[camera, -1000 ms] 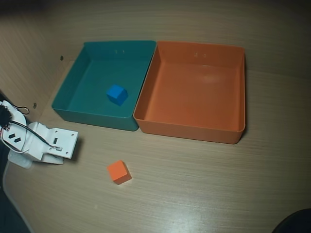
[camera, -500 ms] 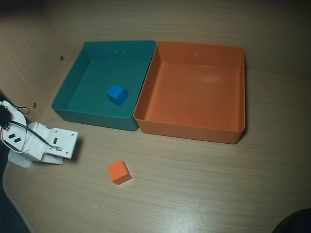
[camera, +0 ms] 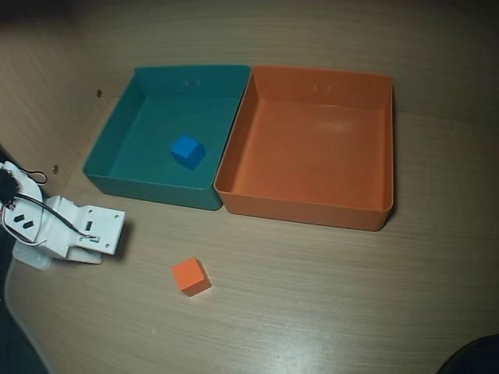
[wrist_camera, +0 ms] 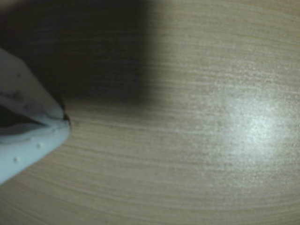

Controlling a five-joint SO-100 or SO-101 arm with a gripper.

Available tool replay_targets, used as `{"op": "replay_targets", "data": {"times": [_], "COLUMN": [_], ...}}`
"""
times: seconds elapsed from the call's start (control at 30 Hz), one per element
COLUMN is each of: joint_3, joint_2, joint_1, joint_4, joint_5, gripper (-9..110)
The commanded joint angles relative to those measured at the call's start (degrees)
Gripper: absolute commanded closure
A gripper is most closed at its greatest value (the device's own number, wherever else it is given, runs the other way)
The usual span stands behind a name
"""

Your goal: Grasp a cube and put it in the box.

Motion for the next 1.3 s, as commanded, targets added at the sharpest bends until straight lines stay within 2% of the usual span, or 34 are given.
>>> {"op": "replay_targets", "data": {"times": [0.0, 1.27], "joint_3": [3.8, 3.6], "joint_2": [0.3, -0.4], "joint_1": [-0.1, -0.2], "joint_4": [0.5, -0.3], "joint_5": [-0.2, -1.2], "gripper": [107, 107]}}
